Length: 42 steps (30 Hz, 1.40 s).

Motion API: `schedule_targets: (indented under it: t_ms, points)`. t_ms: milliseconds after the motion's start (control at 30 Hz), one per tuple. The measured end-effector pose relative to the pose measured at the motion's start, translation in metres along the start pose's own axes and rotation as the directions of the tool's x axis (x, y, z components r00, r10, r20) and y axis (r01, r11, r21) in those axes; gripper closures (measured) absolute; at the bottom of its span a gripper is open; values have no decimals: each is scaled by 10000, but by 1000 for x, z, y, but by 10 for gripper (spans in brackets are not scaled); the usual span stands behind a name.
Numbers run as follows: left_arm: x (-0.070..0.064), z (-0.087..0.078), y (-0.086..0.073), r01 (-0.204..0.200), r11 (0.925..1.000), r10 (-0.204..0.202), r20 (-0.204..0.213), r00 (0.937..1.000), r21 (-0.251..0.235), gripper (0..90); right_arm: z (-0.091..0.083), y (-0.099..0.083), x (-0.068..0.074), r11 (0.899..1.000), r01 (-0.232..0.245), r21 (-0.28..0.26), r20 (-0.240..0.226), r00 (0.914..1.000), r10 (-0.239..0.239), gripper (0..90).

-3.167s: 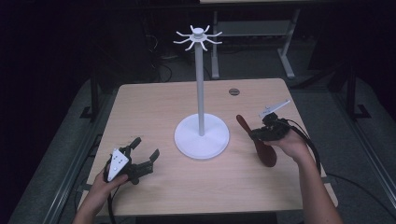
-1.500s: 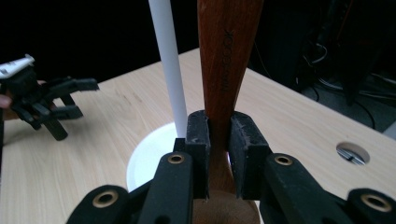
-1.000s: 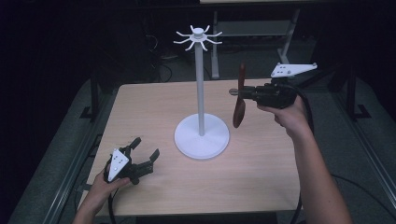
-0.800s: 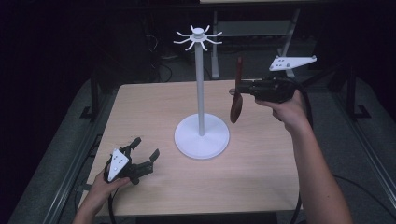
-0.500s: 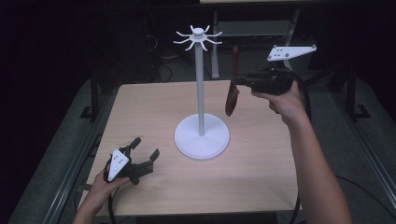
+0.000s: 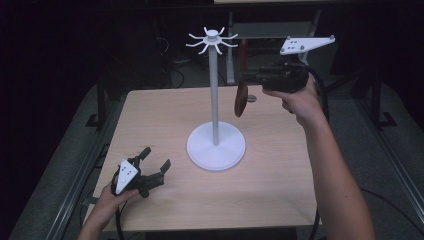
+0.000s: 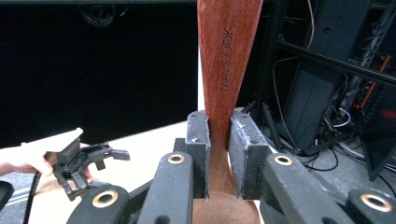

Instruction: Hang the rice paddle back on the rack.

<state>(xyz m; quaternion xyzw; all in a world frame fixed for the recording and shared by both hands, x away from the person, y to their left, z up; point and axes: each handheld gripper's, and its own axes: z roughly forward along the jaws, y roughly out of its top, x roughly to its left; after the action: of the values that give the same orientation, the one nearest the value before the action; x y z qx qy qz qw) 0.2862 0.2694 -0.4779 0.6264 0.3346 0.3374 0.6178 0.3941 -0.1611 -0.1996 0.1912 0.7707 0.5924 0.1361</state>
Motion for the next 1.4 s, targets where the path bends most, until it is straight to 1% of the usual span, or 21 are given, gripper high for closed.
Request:
schedule_targets:
  t_ms: [133,233,367,533,633,767,867,1100,1200,1400]
  points:
    - [0,0,0,-14,10000,14,5,10000,-5,129,4,3,1,9999,89,71,11,10000,-89,780]
    - [0,0,0,-20,10000,20,9,10000,-10,129,6,5,1,9999,68,113,16,10000,-69,780]
    - [0,0,0,36,10000,-36,26,10000,-50,130,10,6,0,9998,116,177,31,9999,-117,780]
    - [0,0,0,34,10000,-34,33,10000,-58,130,15,8,0,9995,108,284,20,9999,-109,780]
    - [0,0,0,45,10000,-44,34,10000,-76,129,20,8,1,9992,182,350,33,9998,-183,780]
    - [0,0,0,-34,10000,34,36,10000,-18,129,25,8,0,9989,153,437,9,9999,-154,779]
    - [0,0,0,-32,10000,32,36,10000,-19,130,27,7,1,9991,157,400,-12,9999,-157,778]
    - [0,0,0,-31,10000,32,40,10000,-15,130,26,7,2,9989,208,420,86,9997,-211,761]
    - [0,0,0,-34,10000,34,45,10000,-15,130,22,6,2,9995,182,277,40,9998,-183,737]
    - [0,0,0,-19,10000,19,39,10000,-9,130,13,-2,2,9995,76,295,81,9999,-79,698]
